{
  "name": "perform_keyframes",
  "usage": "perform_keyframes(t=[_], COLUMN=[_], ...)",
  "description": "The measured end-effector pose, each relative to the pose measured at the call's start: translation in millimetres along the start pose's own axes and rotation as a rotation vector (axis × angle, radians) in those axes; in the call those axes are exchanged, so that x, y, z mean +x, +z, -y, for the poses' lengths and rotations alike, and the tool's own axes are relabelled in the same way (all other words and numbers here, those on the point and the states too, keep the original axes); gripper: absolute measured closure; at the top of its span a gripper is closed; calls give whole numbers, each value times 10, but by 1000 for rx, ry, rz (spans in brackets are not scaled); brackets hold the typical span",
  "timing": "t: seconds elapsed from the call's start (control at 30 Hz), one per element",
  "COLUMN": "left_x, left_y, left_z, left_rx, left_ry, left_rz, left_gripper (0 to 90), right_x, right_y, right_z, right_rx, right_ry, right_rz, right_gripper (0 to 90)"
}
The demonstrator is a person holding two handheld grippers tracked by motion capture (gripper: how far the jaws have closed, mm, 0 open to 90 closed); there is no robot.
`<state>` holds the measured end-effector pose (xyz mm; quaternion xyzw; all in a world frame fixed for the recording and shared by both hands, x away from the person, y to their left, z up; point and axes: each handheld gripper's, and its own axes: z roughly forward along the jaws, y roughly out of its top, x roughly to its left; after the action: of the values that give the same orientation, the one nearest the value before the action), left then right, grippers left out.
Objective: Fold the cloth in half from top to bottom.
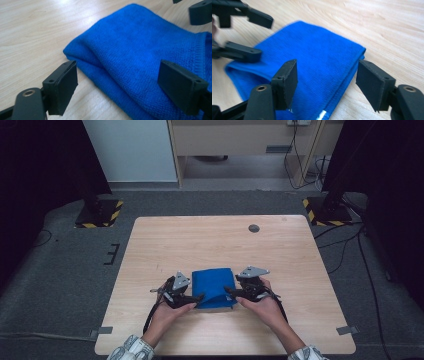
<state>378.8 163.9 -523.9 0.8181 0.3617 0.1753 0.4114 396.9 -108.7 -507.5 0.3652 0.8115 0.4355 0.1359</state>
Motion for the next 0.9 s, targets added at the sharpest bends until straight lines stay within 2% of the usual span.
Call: perform_keyframes(t=[0.07, 0.13, 0.17, 0.2, 0.27, 0.3, 0.33, 0.53, 0.63, 0.9], left_x=[-4, -23, -23, -33, -34, -26, -17, 37, 82, 155], left_y=[0, -9, -9, -18, -26, -40, -47, -94, -124, -162], left_z=[9, 44, 44, 63, 64, 52, 45, 10, -13, -25], left_rx=[6, 31, 31, 41, 40, 28, 20, -13, -26, -37], left_ry=[4, 19, 19, 21, 20, 14, 9, -15, -35, -71], left_rz=[0, -2, -2, 2, 4, 3, 1, -12, -28, -45], left_gripper=[155, 152, 149, 141, 134, 130, 125, 85, 74, 68], right_x=[9, 64, 64, 111, 125, 149, 152, 118, 78, 22], right_y=[25, 58, 58, 57, 57, 51, 44, -18, -46, -42], right_z=[18, 98, 98, 163, 182, 221, 227, 177, 129, 79], right_rx=[19, 63, 63, 92, 100, 111, 110, 55, 20, -11], right_ry=[-3, -46, -46, -74, -86, -119, -121, -99, -70, -38], right_rz=[-3, -9, -9, -13, -10, -4, -4, -1, 13, 38], right_gripper=[320, 296, 296, 276, 267, 249, 238, 160, 114, 77])
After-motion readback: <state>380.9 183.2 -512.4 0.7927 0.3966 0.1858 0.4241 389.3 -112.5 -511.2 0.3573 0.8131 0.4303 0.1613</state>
